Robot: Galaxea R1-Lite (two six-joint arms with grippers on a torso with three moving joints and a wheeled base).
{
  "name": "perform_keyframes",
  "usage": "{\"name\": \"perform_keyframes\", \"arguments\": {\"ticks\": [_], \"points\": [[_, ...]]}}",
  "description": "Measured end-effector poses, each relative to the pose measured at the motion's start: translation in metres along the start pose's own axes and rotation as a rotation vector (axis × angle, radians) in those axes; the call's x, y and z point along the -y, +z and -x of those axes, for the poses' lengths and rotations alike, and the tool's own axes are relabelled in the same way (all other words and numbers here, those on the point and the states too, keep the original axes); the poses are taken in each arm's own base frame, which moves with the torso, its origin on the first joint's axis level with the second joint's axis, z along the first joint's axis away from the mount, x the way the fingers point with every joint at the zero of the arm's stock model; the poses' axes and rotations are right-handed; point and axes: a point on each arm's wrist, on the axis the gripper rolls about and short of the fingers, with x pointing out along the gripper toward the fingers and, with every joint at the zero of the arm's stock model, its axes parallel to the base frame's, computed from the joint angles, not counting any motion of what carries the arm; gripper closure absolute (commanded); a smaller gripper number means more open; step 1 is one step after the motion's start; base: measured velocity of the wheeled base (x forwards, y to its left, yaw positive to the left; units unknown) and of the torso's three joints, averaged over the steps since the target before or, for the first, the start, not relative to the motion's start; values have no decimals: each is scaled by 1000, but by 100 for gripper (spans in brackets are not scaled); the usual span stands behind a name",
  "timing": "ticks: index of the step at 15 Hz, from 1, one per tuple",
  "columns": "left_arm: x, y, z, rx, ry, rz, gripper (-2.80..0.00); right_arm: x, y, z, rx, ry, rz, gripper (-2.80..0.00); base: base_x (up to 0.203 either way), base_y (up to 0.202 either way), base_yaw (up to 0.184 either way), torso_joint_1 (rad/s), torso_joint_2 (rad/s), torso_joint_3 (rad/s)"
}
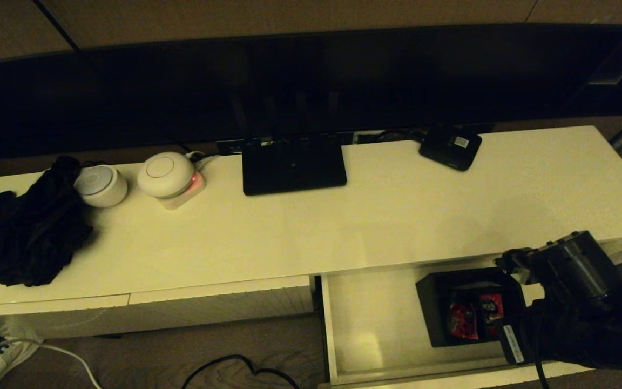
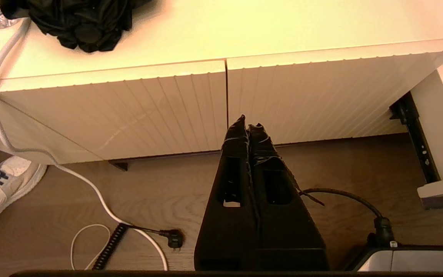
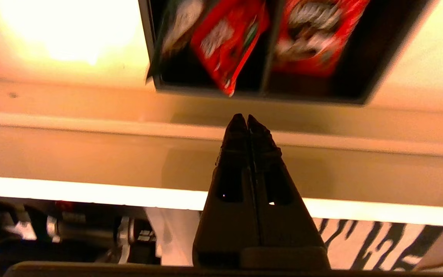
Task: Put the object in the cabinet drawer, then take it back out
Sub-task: Open the drawer, then take the storage box out of the drawer and put it on the table
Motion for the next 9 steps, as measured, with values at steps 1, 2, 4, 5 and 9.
{"name": "perform_keyframes", "arguments": {"ticks": [1,2,4,5,9], "points": [[0,0,0,0,0,0,0,2,3,6,3,-9,6,0,0,0,0,0,0,0],[0,0,0,0,0,0,0,4,5,12,-5,-20,6,0,0,0,0,0,0,0],[0,0,0,0,0,0,0,8,6,19,-25,-42,1,-280,0,0,0,0,0,0],[0,0,0,0,0,0,0,8,8,21,-21,-45,-15,-280,0,0,0,0,0,0],[0,0,0,0,1,0,0,7,18,26,6,-39,-59,-280,0,0,0,0,0,0]]}}
